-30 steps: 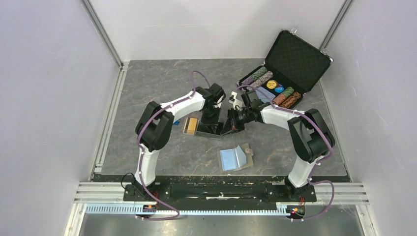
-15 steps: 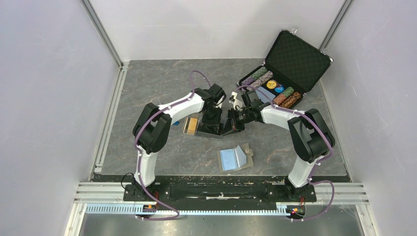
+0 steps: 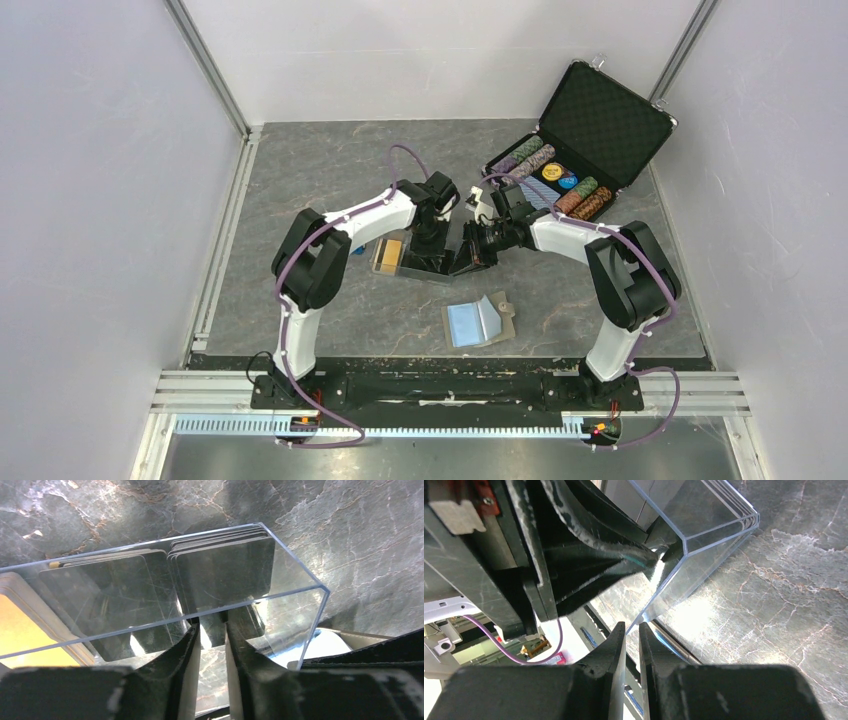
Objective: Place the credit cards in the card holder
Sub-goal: Pick up the credit card from the storage box.
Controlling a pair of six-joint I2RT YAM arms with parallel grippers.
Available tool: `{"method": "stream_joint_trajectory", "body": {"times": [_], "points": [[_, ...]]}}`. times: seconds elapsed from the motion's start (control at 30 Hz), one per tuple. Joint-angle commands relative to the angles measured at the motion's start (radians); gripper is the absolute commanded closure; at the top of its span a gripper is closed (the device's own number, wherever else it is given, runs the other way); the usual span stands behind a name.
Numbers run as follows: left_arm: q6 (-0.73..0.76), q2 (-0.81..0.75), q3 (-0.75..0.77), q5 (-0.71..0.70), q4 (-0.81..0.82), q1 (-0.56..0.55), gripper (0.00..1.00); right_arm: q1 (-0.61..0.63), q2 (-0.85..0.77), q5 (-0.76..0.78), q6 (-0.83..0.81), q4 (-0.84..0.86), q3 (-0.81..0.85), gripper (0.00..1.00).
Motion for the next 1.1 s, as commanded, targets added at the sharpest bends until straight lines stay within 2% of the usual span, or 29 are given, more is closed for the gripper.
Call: {"method": "stream_joint_trajectory", "body": {"times": [0.0,0.1,0.2,0.33,0.5,0.73,0.8,0.9,0.93,1.03,1.07], "points": [[-0.007,-0.036,0.005,-0.01,0.021,-0.002,0.59,0.013,-0.005,-0.01,-0.027,0.008,-0.001,0.85],[-0.03,-0.088,-0.013,-0.031,0.053,0.0,0.43,0.013,-0.005,-0.01,-0.027,0.008,-0.003,0.85],[-0.048,-0.131,-0.05,-0.049,0.094,0.007,0.4,0.013,-0.003,-0.01,-0.027,0.008,-0.005,0.85],[-0.064,-0.144,-0.099,-0.024,0.129,0.036,0.42,0.013,-0.003,-0.01,-0.026,0.009,-0.005,0.85],[-0.062,-0.091,-0.119,0.058,0.158,0.044,0.47,0.013,-0.004,-0.009,-0.027,0.01,-0.006,0.86],[-0.067,-0.039,-0.112,0.137,0.181,0.037,0.63,0.013,-0.004,-0.006,-0.028,0.01,-0.008,0.86],[-0.066,-0.035,-0.1,0.156,0.182,0.03,0.7,0.013,-0.002,-0.006,-0.028,0.009,-0.008,0.86],[-0.064,-0.036,-0.091,0.16,0.181,0.026,0.89,0.013,-0.002,-0.006,-0.028,0.009,-0.005,0.86],[-0.059,-0.037,-0.086,0.148,0.171,0.026,0.92,0.013,-0.001,-0.006,-0.028,0.008,-0.004,0.86],[-0.04,-0.035,-0.06,0.096,0.12,0.024,0.92,0.014,-0.004,-0.006,-0.03,0.009,-0.006,0.86],[-0.034,-0.036,-0.055,0.084,0.107,0.024,0.88,0.014,-0.004,-0.006,-0.029,0.01,-0.007,0.86]]}}
